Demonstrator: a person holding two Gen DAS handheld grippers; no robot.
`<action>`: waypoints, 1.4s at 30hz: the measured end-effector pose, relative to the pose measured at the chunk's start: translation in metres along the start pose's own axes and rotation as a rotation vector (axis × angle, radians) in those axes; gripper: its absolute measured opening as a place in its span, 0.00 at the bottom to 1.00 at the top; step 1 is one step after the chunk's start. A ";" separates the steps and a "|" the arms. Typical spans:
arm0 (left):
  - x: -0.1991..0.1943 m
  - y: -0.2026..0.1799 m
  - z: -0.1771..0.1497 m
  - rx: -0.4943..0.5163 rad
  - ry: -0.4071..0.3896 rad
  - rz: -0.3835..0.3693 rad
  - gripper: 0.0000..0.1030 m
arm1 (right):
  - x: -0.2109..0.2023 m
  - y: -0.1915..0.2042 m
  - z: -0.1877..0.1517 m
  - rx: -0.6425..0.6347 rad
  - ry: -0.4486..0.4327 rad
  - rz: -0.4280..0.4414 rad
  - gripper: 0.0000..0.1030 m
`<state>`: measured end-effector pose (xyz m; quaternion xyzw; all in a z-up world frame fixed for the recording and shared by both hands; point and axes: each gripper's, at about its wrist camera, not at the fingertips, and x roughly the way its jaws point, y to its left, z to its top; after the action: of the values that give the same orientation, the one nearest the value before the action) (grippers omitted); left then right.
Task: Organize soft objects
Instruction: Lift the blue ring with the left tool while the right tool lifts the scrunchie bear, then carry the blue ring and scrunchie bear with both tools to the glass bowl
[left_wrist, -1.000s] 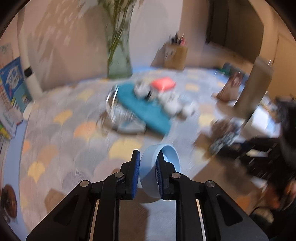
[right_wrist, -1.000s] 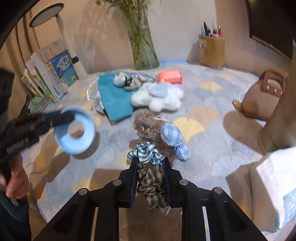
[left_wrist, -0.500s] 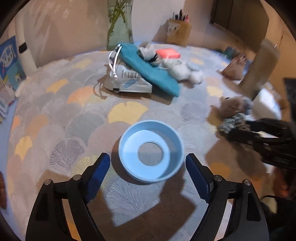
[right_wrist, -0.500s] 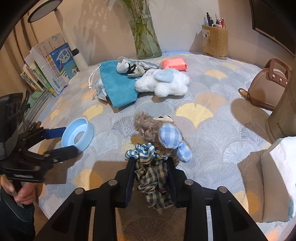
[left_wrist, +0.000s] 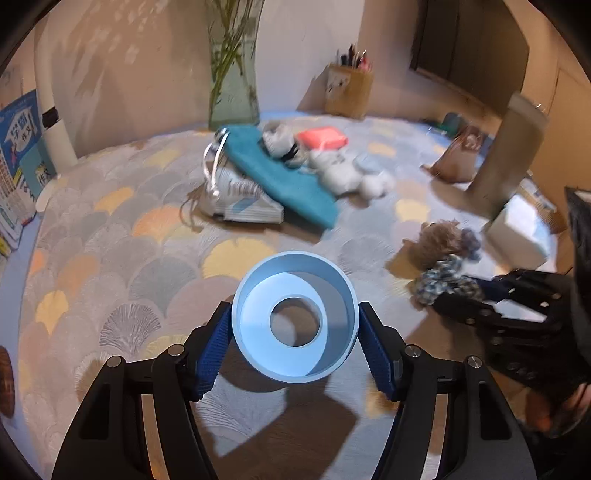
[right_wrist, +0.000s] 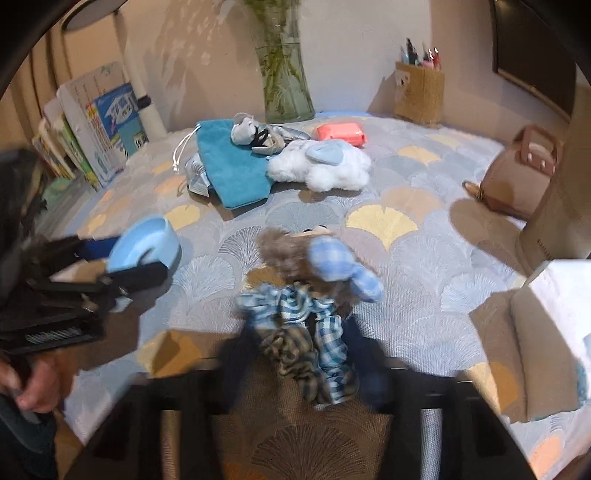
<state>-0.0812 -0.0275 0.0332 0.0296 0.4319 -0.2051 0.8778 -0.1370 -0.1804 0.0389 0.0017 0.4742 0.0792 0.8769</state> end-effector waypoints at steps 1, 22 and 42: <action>-0.005 -0.004 0.002 0.010 -0.010 0.003 0.63 | -0.002 0.003 0.000 -0.017 -0.007 -0.008 0.23; -0.031 -0.199 0.093 0.346 -0.147 -0.275 0.63 | -0.154 -0.126 0.021 0.224 -0.228 -0.185 0.21; 0.050 -0.398 0.142 0.407 -0.084 -0.410 0.63 | -0.192 -0.365 0.019 0.585 -0.184 -0.367 0.22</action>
<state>-0.1017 -0.4410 0.1334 0.1085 0.3422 -0.4619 0.8111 -0.1746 -0.5660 0.1805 0.1747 0.3882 -0.2193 0.8779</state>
